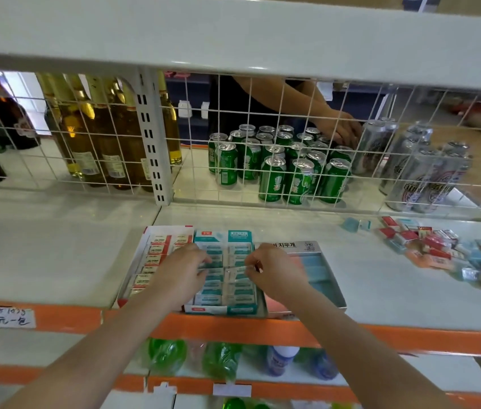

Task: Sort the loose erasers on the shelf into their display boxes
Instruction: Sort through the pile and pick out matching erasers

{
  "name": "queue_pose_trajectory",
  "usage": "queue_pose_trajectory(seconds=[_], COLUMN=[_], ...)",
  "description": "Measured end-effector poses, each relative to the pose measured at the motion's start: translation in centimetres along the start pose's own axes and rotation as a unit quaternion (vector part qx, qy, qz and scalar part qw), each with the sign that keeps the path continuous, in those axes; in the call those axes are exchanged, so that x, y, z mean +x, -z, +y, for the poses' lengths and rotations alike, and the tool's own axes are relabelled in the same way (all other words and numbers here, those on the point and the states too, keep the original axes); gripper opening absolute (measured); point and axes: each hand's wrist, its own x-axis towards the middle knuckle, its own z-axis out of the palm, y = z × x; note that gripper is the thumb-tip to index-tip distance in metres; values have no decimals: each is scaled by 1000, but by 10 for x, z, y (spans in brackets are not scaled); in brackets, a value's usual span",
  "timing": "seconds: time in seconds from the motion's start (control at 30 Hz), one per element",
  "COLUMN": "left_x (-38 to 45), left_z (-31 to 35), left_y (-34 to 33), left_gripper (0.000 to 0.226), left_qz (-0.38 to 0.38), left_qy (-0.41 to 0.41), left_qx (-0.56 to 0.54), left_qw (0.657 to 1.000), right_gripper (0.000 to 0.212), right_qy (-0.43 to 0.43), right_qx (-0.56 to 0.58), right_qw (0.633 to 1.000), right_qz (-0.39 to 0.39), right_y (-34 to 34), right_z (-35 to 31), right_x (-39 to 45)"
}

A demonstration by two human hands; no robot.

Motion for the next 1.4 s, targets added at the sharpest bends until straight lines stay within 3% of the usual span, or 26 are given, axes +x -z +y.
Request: queue_pose_trajectory(seconds=[0.37, 0.87, 1.1, 1.4], left_x=[18, 27, 35, 63], left_z=[-12, -11, 13, 108], left_y=[8, 5, 3, -18], left_gripper=[27, 34, 25, 31], left_qz=[-125, -110, -114, -122], left_qy=[-126, -143, -157, -195], left_qx=[111, 77, 47, 39], left_qw=[978, 981, 980, 972], right_gripper=[21, 26, 25, 27], right_qy=[68, 62, 4, -108], right_qx=[-97, -57, 2, 4], right_qw=[991, 996, 999, 990], right_qz=[-67, -16, 36, 87], right_y=[1, -11, 11, 63], right_z=[-8, 3, 30, 119], right_x=[14, 15, 0, -48])
